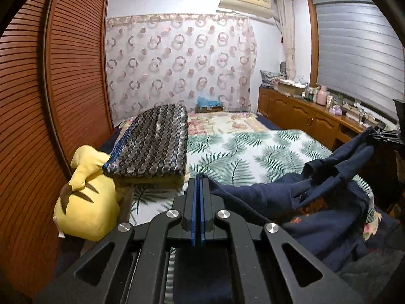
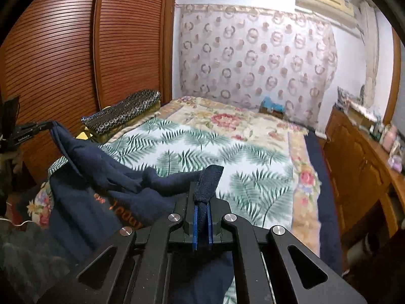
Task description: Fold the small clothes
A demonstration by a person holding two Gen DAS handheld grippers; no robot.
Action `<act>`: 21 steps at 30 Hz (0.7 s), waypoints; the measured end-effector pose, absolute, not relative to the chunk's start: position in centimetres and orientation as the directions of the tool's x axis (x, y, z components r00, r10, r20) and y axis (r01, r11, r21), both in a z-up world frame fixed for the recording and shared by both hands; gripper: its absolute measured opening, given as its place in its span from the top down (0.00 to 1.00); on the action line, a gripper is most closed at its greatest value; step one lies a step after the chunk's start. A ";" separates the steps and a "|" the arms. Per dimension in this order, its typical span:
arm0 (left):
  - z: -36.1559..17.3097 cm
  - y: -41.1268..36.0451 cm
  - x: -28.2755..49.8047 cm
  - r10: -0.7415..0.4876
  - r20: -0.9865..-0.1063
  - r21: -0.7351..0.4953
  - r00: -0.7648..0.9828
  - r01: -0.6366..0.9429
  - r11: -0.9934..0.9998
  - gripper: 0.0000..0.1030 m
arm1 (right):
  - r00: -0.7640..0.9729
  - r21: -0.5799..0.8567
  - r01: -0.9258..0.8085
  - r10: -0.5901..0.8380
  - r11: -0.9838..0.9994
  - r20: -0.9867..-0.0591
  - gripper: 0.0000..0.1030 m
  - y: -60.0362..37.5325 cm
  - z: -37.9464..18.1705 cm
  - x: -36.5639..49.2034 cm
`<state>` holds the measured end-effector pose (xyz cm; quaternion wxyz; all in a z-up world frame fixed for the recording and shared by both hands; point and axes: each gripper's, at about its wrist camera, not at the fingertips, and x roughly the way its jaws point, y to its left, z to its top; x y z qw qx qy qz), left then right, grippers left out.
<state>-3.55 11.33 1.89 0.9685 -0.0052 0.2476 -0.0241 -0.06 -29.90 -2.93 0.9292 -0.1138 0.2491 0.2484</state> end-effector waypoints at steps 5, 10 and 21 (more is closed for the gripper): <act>-0.4 11.6 -3.3 -0.053 -0.542 -0.025 0.839 0.047 0.999 0.97 | 0.709 -0.021 -0.494 0.389 0.869 -0.588 0.95 -31.0 -5.5 0.8; -2.1 11.9 -3.1 -0.064 -0.596 -0.031 0.800 0.056 0.998 0.97 | 0.663 0.034 -0.470 0.378 0.882 -0.646 0.95 -31.2 -7.6 1.8; -1.9 13.0 -1.2 -0.061 -0.608 -0.033 0.792 0.051 0.998 0.59 | 0.645 0.037 -0.452 0.355 0.891 -0.677 0.92 -30.9 -7.7 3.3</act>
